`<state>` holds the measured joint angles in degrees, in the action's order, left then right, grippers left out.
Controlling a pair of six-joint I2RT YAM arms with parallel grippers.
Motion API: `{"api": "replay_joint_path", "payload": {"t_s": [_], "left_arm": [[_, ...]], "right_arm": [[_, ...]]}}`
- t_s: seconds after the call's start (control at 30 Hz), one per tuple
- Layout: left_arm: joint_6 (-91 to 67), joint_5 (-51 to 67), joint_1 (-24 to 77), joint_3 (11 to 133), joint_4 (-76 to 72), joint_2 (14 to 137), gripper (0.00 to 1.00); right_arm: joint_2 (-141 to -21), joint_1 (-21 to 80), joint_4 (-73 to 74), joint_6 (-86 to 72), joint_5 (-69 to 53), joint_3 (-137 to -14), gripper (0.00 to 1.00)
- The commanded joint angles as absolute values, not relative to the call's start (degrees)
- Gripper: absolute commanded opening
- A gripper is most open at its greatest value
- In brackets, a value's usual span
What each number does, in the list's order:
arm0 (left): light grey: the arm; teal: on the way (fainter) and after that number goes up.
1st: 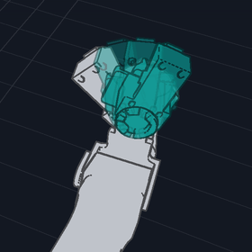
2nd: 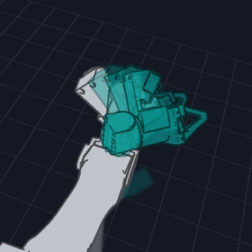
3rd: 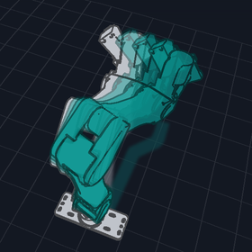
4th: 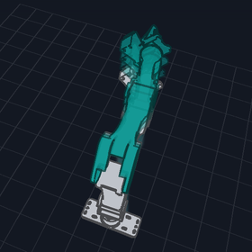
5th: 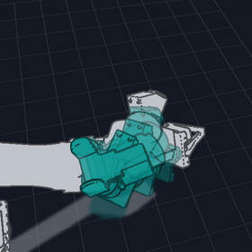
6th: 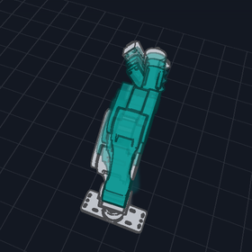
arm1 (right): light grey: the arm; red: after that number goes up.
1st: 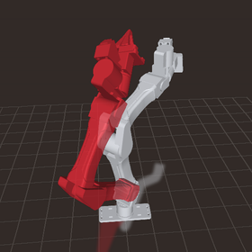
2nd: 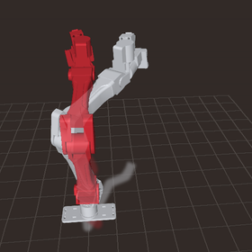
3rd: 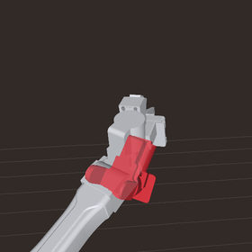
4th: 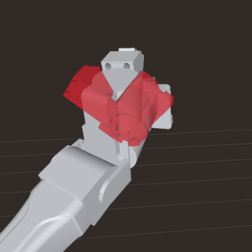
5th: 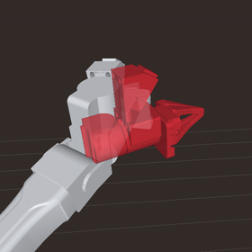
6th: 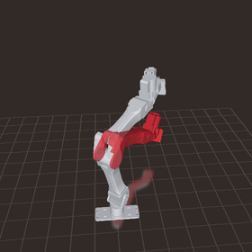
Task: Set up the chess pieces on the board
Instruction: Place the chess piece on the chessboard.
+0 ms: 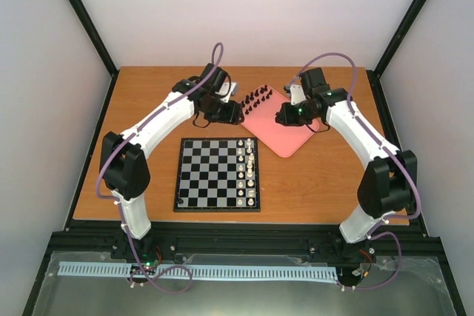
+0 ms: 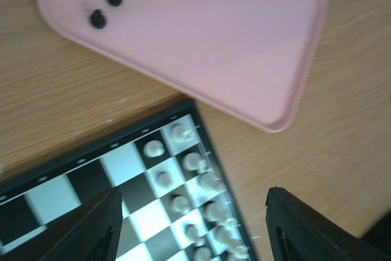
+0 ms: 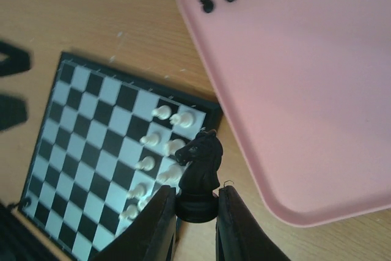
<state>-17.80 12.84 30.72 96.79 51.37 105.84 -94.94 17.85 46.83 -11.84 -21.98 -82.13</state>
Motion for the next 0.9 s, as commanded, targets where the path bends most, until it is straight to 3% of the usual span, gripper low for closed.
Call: {"api": "replay_joint_path", "payload": {"t_s": [0.0,0.17,0.37,0.87], "left_arm": [[-23.05,30.21,26.4,97.57,44.38,104.48,0.64],[-32.05,44.62,25.31,100.66,40.02,104.64,0.64],[-44.21,53.98,25.31,100.74,32.76,105.56,0.63],[-44.64,60.72,28.68,104.96,38.04,110.03,0.53]], "right_arm": [[-88.89,17.93,49.21,-3.12,-29.55,-80.42,0.1],[-82.79,17.82,49.31,-0.07,-35.0,-79.41,0.1],[-80.25,17.83,49.23,0.61,-39.84,-79.02,0.1],[-81.85,17.84,47.88,0.36,-41.75,-80.99,0.09]]}}
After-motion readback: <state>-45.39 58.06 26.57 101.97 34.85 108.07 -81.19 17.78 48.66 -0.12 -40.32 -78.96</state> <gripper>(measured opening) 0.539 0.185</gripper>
